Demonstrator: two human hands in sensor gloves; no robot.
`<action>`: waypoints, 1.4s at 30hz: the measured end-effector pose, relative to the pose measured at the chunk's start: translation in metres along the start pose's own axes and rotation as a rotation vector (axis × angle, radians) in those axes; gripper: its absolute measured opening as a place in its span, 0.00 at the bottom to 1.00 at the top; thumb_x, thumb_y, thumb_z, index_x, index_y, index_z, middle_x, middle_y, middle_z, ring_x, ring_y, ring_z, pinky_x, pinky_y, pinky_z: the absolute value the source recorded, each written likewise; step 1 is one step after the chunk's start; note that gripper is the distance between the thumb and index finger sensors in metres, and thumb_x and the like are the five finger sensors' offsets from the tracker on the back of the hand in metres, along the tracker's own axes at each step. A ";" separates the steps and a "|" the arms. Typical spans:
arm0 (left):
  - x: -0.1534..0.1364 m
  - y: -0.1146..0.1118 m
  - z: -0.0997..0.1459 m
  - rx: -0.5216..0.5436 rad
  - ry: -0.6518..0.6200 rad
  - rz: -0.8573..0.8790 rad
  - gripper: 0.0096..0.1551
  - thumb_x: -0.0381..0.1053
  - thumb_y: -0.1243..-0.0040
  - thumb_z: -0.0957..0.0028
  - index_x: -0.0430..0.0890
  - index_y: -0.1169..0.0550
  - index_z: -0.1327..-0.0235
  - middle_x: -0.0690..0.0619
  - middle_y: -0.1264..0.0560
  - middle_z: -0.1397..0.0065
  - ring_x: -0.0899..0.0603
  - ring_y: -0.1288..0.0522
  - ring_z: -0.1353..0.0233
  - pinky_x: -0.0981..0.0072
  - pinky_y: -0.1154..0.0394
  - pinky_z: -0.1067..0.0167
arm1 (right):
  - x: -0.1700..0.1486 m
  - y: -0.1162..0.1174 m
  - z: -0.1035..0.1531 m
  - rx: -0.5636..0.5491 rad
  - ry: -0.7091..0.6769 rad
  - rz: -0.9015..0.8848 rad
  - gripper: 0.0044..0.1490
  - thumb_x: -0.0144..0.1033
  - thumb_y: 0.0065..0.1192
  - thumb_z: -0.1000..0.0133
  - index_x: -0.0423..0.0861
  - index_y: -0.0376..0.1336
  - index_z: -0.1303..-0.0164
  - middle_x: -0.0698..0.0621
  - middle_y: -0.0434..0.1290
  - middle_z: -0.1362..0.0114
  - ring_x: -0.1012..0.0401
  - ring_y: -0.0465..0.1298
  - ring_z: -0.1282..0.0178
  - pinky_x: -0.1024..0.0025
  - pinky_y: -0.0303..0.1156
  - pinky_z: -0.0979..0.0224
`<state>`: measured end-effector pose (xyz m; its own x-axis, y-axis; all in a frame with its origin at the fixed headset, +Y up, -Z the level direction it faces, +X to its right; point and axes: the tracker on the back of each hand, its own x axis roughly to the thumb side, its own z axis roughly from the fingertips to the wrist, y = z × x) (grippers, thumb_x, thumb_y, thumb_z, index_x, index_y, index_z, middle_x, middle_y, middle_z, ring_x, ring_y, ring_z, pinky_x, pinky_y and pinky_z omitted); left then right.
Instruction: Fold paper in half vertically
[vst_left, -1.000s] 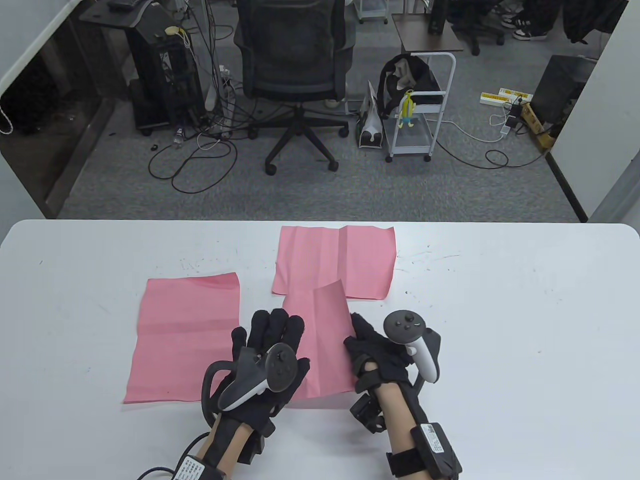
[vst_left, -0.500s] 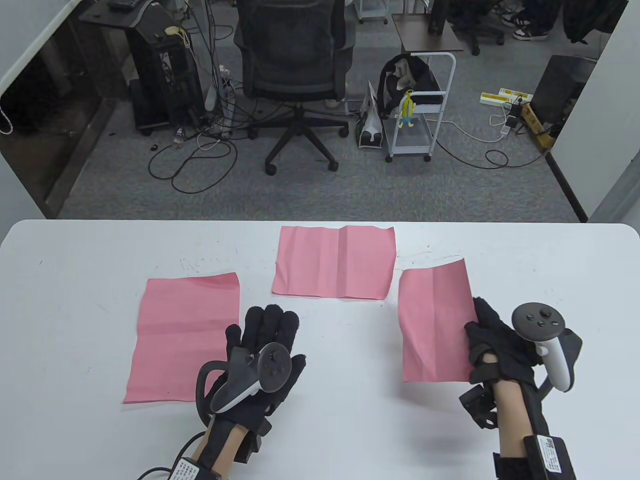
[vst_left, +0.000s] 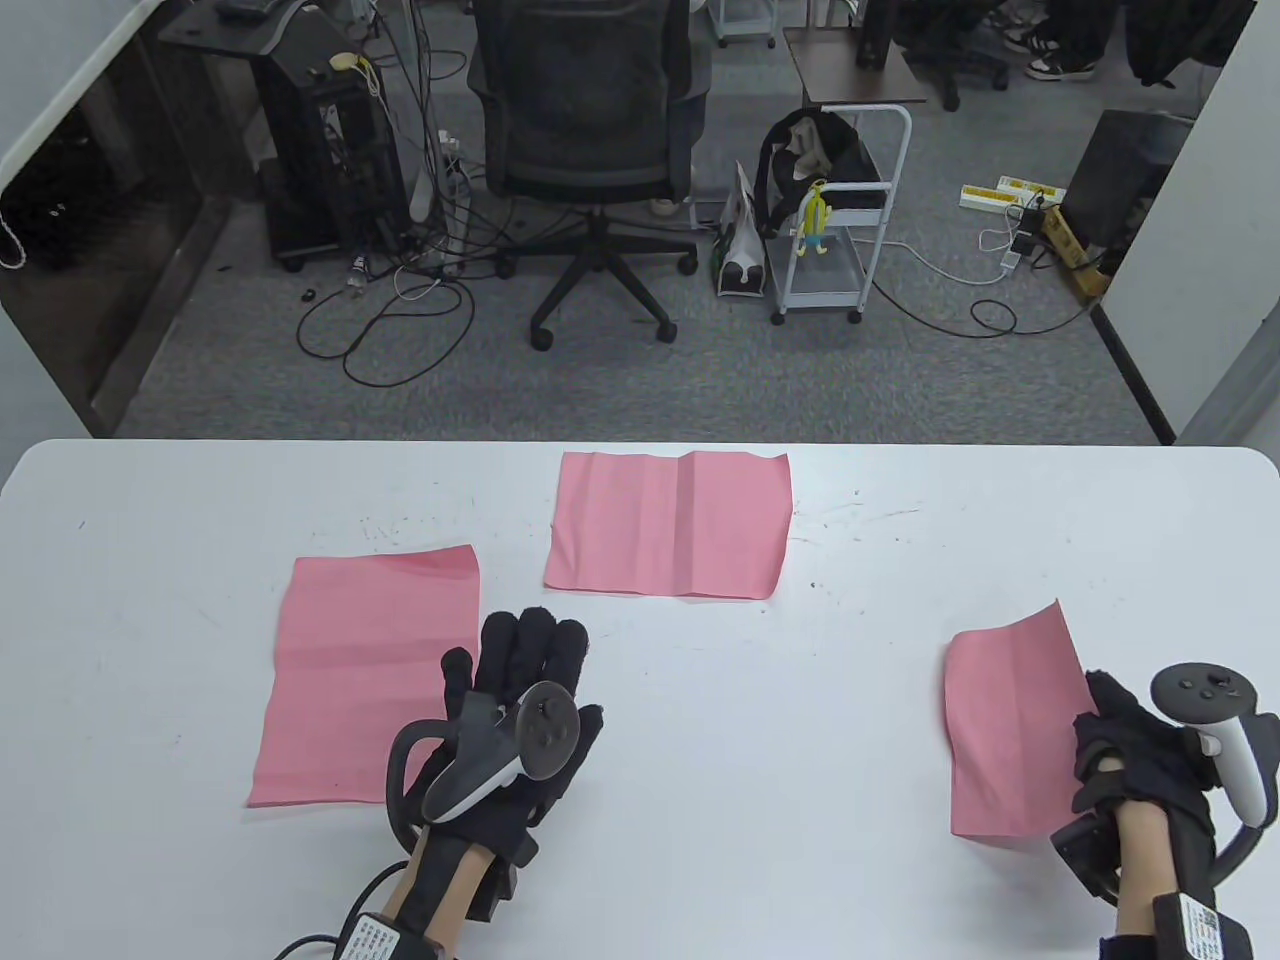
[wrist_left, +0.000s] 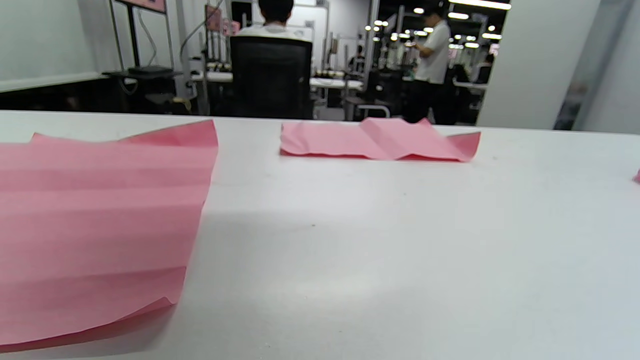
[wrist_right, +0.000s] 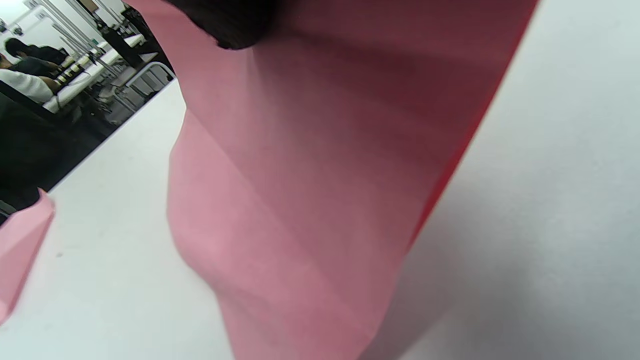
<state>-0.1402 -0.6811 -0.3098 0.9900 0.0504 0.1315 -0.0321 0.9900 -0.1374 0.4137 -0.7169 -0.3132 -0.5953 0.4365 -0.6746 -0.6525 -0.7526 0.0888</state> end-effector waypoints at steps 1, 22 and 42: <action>0.000 0.000 0.000 -0.001 0.002 -0.002 0.48 0.74 0.70 0.44 0.63 0.68 0.17 0.57 0.70 0.08 0.40 0.70 0.10 0.32 0.61 0.16 | -0.002 0.002 -0.004 -0.003 0.018 0.021 0.33 0.36 0.63 0.44 0.60 0.57 0.27 0.57 0.76 0.34 0.61 0.82 0.46 0.62 0.78 0.41; -0.006 -0.001 -0.004 -0.011 0.011 0.018 0.48 0.74 0.70 0.44 0.63 0.68 0.17 0.57 0.70 0.08 0.40 0.70 0.10 0.32 0.61 0.17 | 0.019 0.026 -0.013 -0.146 0.083 0.292 0.45 0.55 0.52 0.44 0.59 0.40 0.20 0.52 0.48 0.14 0.46 0.51 0.14 0.43 0.51 0.16; -0.005 -0.003 -0.003 -0.023 -0.016 0.037 0.47 0.74 0.70 0.44 0.63 0.68 0.17 0.56 0.69 0.08 0.39 0.69 0.10 0.32 0.61 0.17 | 0.276 0.154 0.022 0.028 -0.407 0.395 0.45 0.60 0.49 0.44 0.64 0.37 0.19 0.56 0.37 0.11 0.48 0.36 0.11 0.43 0.37 0.13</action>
<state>-0.1452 -0.6843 -0.3131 0.9859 0.0891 0.1416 -0.0651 0.9841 -0.1653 0.1386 -0.7021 -0.4696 -0.9258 0.2836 -0.2500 -0.3526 -0.8862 0.3004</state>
